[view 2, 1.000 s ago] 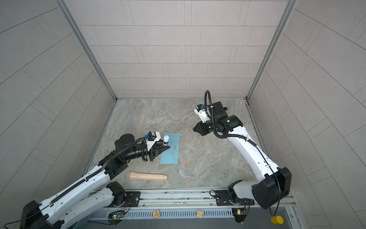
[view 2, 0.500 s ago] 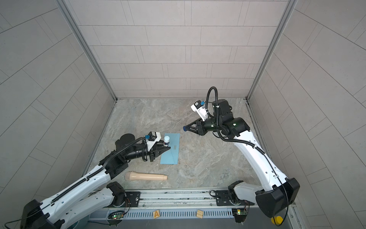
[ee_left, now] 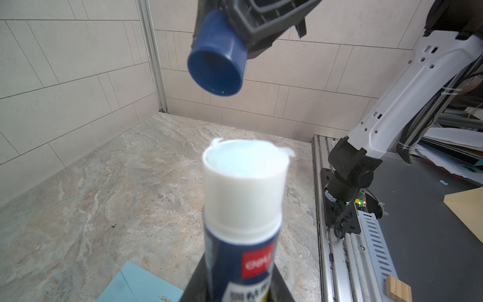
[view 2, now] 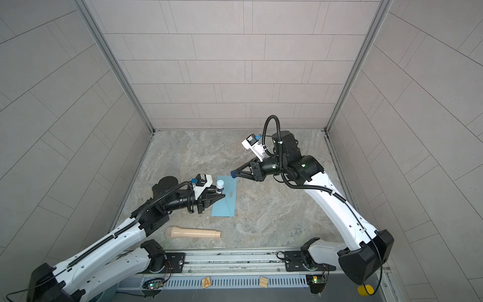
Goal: Place the letter into the envelope and seal it
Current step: 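Carry the dark blue cap with the right gripper over the glue stick's white top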
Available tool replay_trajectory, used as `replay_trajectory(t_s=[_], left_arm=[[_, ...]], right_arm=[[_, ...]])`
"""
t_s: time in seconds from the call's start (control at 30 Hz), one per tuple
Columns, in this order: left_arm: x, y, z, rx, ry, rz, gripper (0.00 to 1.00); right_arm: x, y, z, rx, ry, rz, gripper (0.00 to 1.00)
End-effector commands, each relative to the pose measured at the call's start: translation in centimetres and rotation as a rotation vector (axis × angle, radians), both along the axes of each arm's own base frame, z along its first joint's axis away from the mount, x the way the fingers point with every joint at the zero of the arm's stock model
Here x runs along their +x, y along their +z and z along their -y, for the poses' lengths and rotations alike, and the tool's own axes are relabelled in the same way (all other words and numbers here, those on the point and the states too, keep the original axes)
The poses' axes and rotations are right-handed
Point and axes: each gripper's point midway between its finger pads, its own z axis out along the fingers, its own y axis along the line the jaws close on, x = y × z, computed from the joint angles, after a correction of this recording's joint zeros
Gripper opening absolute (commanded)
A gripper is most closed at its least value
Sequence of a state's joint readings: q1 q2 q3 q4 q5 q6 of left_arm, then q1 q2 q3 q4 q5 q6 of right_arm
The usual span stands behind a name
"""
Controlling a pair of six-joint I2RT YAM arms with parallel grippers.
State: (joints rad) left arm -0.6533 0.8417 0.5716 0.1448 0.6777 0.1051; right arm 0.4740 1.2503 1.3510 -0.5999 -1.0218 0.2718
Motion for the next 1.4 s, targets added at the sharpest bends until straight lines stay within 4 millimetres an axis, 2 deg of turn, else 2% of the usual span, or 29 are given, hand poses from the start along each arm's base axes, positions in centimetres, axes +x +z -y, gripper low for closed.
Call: replay_trajectory(t_s=[0.0,0.5,1.37], left_arm=[[-0.4,1.3,0.3,-0.036,-0.025,0.04,0.0],[-0.4,1.3,0.3,-0.036,-0.025,0.039,0.0],[-0.4,1.2,0.3,-0.036,-0.027,0.038,0.0]], right_arm=[[-0.7,1.3,-0.9,0.029,0.045,0.017,0.16],[-2.1,0.7,-2.8,0.025,0.129,-0.012,0.16],[-3.3,1.1,-3.8,0.039,0.181,-0.007,0.16]])
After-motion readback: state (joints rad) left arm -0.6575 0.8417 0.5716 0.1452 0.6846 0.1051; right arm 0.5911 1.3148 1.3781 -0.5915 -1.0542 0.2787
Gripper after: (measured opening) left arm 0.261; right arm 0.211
